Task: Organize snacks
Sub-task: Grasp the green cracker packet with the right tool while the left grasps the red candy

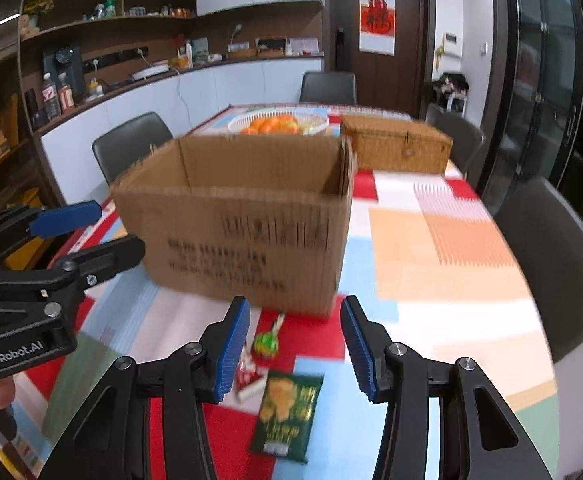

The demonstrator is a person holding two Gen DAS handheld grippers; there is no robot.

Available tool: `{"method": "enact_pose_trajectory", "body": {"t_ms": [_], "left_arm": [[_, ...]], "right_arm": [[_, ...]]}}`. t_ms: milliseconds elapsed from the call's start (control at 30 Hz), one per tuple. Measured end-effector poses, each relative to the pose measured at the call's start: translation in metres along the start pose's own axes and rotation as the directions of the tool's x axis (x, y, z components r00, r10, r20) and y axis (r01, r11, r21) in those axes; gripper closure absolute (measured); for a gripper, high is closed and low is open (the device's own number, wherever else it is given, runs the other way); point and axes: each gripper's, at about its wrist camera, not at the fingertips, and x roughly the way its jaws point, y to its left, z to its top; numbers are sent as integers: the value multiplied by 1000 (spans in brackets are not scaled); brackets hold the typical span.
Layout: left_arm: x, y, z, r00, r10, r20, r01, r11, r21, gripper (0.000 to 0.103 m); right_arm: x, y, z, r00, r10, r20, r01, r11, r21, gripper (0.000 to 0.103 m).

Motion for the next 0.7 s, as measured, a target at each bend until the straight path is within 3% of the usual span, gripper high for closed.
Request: {"method": "enact_pose_trajectory", "body": {"t_ms": [267,700], "left_arm": [[25,-6,-29,993,-71,-93,70,997,-12,39],[68,-16,-47,958,-164,-237,148,986,-82,39]], "right_arm": [[23,1,-41,991,17,-131,-13,999,33,55],[53,2,-71,965,18,-261,-4,998,55,55]]}}
